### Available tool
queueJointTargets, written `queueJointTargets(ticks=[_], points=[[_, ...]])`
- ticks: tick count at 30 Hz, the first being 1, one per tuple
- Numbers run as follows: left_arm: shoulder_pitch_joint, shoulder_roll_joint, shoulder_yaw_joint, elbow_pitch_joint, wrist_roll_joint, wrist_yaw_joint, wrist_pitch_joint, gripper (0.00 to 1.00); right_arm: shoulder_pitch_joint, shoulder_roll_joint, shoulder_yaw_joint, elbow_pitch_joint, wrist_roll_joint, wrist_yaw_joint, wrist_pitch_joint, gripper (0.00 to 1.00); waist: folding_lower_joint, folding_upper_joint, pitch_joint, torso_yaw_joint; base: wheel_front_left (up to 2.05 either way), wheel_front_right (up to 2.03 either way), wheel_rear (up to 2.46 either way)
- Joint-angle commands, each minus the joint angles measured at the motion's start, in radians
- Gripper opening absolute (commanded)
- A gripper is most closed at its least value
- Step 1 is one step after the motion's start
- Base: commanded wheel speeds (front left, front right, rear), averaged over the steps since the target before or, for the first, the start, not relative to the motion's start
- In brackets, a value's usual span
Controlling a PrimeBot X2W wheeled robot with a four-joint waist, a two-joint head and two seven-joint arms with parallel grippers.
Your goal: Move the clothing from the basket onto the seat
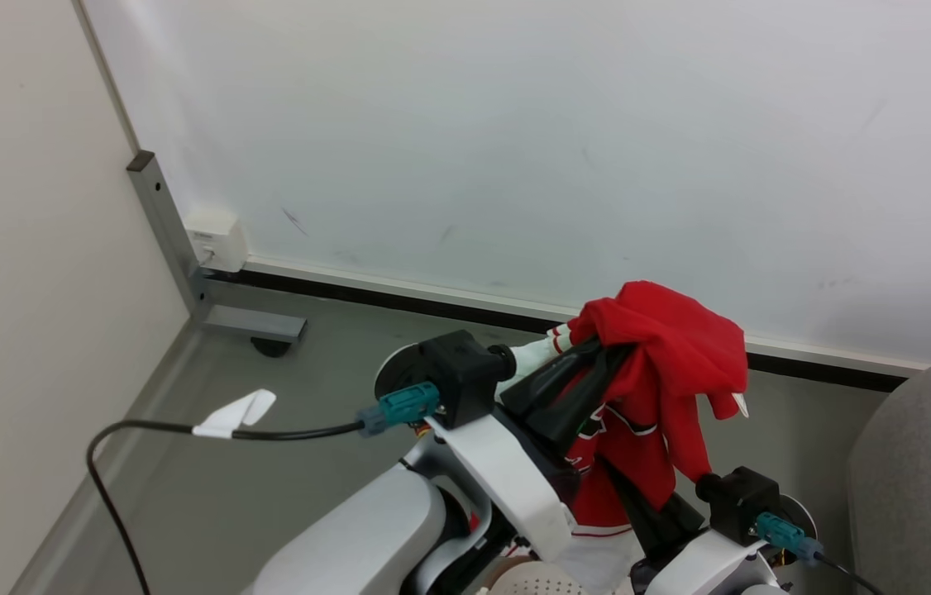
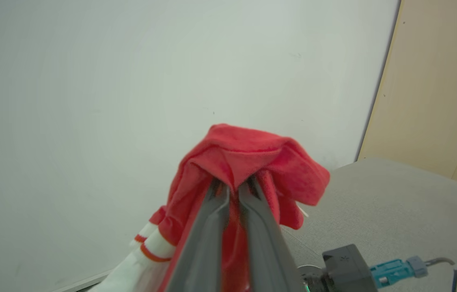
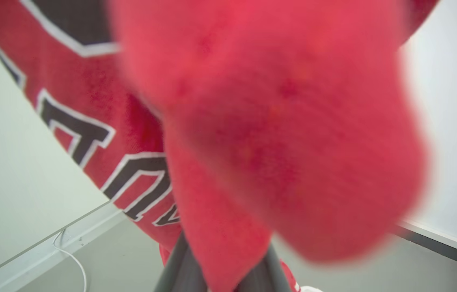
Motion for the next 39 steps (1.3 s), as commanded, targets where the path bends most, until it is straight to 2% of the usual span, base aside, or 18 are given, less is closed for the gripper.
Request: queueJointTargets(ticks=[1,12,18,19,20,21,22,23,31,39], points=[[0.01,0.004,0.004,0.002,-0.007,0.004,-0.006,0.0,0.014,-0.006,-0.007,-0.007,0.002,-0.002,-0.002,0.0,-0.0001,0.0,0.002,-0.003,0.0,0.0,0.0],[0.038,0.04,0.038,0.064,-0.034,0.03,-0.021,0.0,0.042,0.003,-0.06,-0.09,-0.007,-0.003,-0.002,0.0,-0.0001,0.0,0.014,-0.047,0.0,0.0,0.0],[0.072,0.058,0.038,0.111,-0.047,0.021,-0.034,0.0,0.085,0.004,-0.125,-0.17,-0.033,-0.003,-0.002,0.0,-0.0001,0.0,0.023,-0.095,0.0,0.0,0.0],[0.077,0.059,0.033,0.115,-0.048,0.017,-0.037,0.07,0.091,0.004,-0.136,-0.18,-0.037,-0.003,-0.002,0.0,-0.0001,0.0,0.025,-0.106,0.0,0.0,0.0],[0.077,0.059,0.033,0.115,-0.048,0.017,-0.037,0.07,0.091,0.004,-0.136,-0.18,-0.037,-0.003,-0.002,0.0,-0.0001,0.0,0.025,-0.106,0.0,0.0,0.0],[0.081,0.058,0.028,0.116,-0.048,0.013,-0.041,0.36,0.097,0.002,-0.146,-0.191,-0.038,-0.003,-0.002,0.0,-0.0001,0.0,0.027,-0.118,0.0,0.0,0.0],[0.086,0.055,0.026,0.115,-0.05,0.008,-0.045,0.89,0.103,0.0,-0.157,-0.2,-0.04,-0.003,-0.002,0.0,-0.0001,0.0,0.03,-0.13,0.0,0.0,0.0],[0.09,0.052,0.023,0.114,-0.051,0.004,-0.054,1.0,0.109,-0.004,-0.168,-0.208,-0.044,-0.003,-0.002,0.0,-0.0001,0.0,0.032,-0.143,0.0,0.0,0.0],[0.141,0.058,-0.01,0.122,-0.026,-0.018,-0.104,1.0,0.101,-0.017,-0.248,-0.244,-0.06,-0.003,-0.002,0.0,-0.0001,0.0,0.06,-0.289,0.0,0.0,0.0],[0.152,0.072,0.002,0.099,0.034,-0.006,-0.153,1.0,0.08,-0.037,-0.326,-0.297,-0.086,-0.003,-0.002,0.0,-0.0001,0.0,0.105,-0.455,0.0,0.0,0.0]])
